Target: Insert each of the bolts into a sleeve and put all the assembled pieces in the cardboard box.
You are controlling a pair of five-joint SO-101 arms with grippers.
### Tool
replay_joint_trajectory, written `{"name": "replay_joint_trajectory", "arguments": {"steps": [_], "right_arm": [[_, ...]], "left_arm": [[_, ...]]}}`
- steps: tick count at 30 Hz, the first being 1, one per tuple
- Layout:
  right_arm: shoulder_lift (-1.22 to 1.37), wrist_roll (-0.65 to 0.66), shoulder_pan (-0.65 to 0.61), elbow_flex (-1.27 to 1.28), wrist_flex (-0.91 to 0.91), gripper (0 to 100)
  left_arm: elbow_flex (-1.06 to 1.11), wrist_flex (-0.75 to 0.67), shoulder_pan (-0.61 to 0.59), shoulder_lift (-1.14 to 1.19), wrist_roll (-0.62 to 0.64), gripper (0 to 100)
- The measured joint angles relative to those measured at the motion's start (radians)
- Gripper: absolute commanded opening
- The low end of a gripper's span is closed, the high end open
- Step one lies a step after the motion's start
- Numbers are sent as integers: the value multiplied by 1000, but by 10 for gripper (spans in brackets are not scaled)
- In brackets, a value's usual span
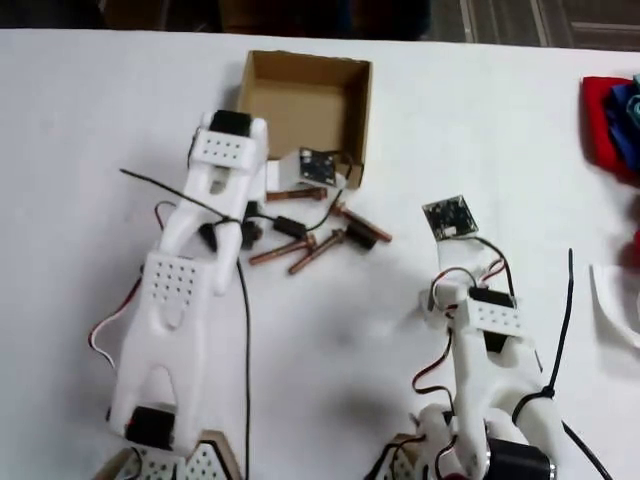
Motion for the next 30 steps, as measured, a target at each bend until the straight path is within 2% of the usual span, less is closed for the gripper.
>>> {"name": "replay_joint_trajectory", "arguments": {"steps": [8, 10, 17, 21, 25, 30], "right_arm": [[0, 0, 0, 0, 0, 22], [0, 0, 0, 0, 0, 22], [0, 0, 0, 6, 0, 23], [-2, -3, 0, 11, 0, 23], [-34, -6, 0, 26, 2, 23], [-224, -34, -2, 28, 86, 22]], "left_arm": [[-44, 38, 2, 5, 3, 24], [-87, 37, 3, 8, 46, 24], [-344, 35, 2, 20, 394, 24], [-477, 35, 3, 11, 704, 24], [-466, 35, 3, -106, 1005, 24], [-255, 35, 3, -374, 1088, 24]]}}
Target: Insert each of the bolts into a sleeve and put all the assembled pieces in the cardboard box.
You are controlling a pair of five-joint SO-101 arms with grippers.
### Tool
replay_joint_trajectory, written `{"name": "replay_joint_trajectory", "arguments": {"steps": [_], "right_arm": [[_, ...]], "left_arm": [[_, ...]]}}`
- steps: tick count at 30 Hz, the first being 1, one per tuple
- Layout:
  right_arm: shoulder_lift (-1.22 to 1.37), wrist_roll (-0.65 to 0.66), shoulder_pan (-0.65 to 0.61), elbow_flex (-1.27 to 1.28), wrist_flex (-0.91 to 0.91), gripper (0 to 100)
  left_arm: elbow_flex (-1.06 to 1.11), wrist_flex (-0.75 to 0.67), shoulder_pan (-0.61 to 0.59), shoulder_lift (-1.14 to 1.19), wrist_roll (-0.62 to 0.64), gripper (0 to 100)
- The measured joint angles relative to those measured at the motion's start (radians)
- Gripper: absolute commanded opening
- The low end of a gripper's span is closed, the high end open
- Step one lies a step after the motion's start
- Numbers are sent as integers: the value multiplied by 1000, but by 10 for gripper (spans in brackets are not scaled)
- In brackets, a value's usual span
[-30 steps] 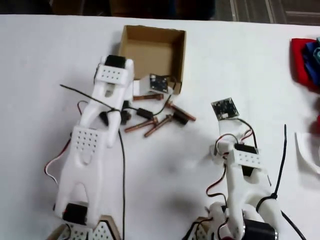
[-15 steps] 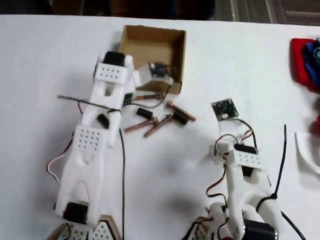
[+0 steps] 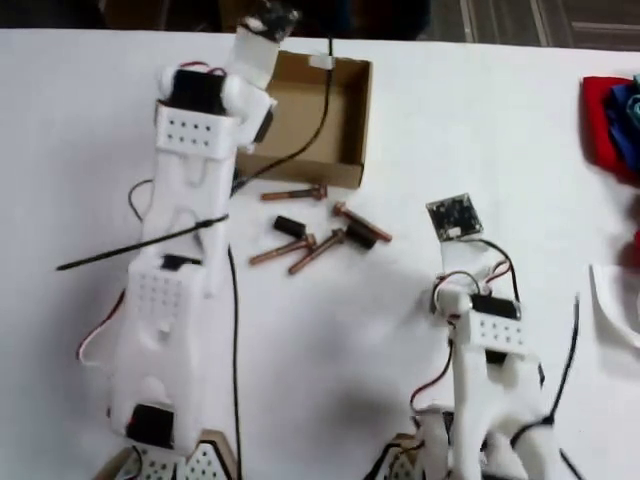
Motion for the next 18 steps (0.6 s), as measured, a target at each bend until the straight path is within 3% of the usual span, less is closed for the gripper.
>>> {"name": "replay_joint_trajectory", "arguments": {"steps": [8, 13, 18], "right_arm": [[-546, -186, -138, 3, 115, 23], [-836, -222, -278, 25, 32, 23], [-944, -227, -338, 178, -184, 23]], "left_arm": [[646, -31, 15, -569, 109, 25], [1011, -233, 95, -953, 213, 26], [1347, -500, 198, -1284, 285, 26]]}}
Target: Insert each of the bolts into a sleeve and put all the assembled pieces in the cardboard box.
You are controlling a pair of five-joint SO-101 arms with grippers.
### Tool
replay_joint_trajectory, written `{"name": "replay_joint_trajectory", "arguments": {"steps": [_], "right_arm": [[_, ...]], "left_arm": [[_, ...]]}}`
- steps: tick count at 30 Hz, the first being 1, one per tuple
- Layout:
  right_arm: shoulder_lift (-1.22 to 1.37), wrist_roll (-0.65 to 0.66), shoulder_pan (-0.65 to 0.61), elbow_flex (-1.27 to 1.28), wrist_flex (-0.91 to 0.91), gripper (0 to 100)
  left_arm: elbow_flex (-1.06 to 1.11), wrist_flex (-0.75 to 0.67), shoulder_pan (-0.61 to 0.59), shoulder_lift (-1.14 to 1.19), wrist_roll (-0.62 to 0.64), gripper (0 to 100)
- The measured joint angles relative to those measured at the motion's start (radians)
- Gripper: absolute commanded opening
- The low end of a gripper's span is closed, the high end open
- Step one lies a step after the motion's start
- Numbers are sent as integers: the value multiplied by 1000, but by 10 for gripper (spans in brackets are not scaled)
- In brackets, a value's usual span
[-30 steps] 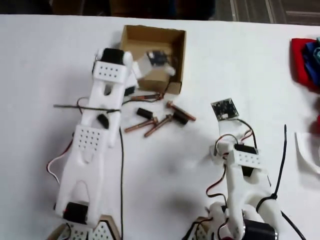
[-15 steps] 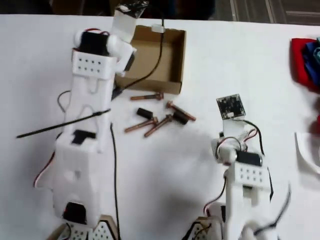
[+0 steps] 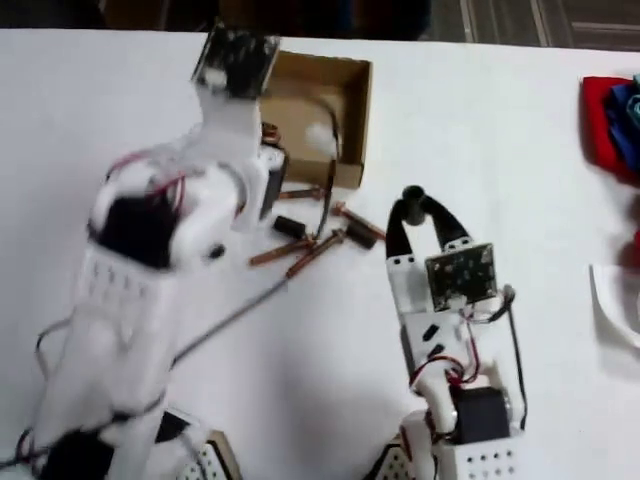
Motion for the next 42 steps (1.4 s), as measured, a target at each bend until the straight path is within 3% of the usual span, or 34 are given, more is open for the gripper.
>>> {"name": "replay_joint_trajectory", "arguments": {"steps": [6, 12, 16, 24, 35, 42], "right_arm": [[-6, 0, -57, 288, -327, 23], [-11, -2, -97, 299, -327, 23], [-9, -12, -110, 299, -324, 23], [-9, -144, -265, 299, -407, 22], [-9, -157, -236, 292, -402, 22], [-9, -157, -230, 292, -402, 22]], "left_arm": [[236, -166, 17, -180, 49, 27], [261, -244, 14, -196, 175, 27], [262, -269, 52, -196, 181, 28], [261, -496, 186, -173, 181, 28], [269, -528, 199, -130, 181, 28], [388, -572, 226, -129, 180, 27]]}}
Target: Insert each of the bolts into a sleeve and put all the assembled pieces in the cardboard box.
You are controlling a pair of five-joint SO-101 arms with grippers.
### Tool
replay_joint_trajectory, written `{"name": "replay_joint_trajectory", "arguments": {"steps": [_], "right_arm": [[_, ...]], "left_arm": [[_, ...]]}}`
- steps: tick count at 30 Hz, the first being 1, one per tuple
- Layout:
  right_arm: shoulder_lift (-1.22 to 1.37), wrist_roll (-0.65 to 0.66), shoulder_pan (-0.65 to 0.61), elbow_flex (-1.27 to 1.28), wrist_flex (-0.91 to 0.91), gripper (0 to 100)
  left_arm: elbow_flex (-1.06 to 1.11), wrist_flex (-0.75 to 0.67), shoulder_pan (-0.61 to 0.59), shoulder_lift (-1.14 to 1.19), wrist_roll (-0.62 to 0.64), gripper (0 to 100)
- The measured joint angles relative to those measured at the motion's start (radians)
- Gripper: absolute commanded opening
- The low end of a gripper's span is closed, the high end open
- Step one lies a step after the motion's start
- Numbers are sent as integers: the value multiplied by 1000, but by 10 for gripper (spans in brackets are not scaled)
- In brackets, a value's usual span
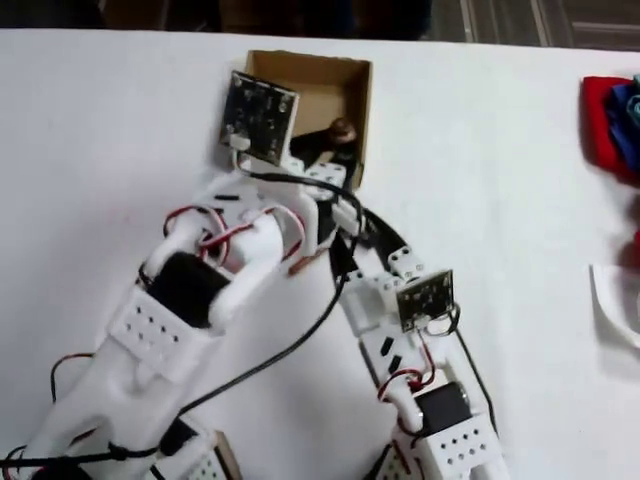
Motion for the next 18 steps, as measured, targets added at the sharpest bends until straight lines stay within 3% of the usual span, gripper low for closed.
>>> {"name": "replay_joint_trajectory", "arguments": {"steps": [5, 18], "right_arm": [[0, 0, 6, 0, 0, 22], [6, -2, 8, -2, 9, 22]], "left_arm": [[66, -89, 28, 0, -6, 27], [299, -135, 44, -5, -219, 26]]}}
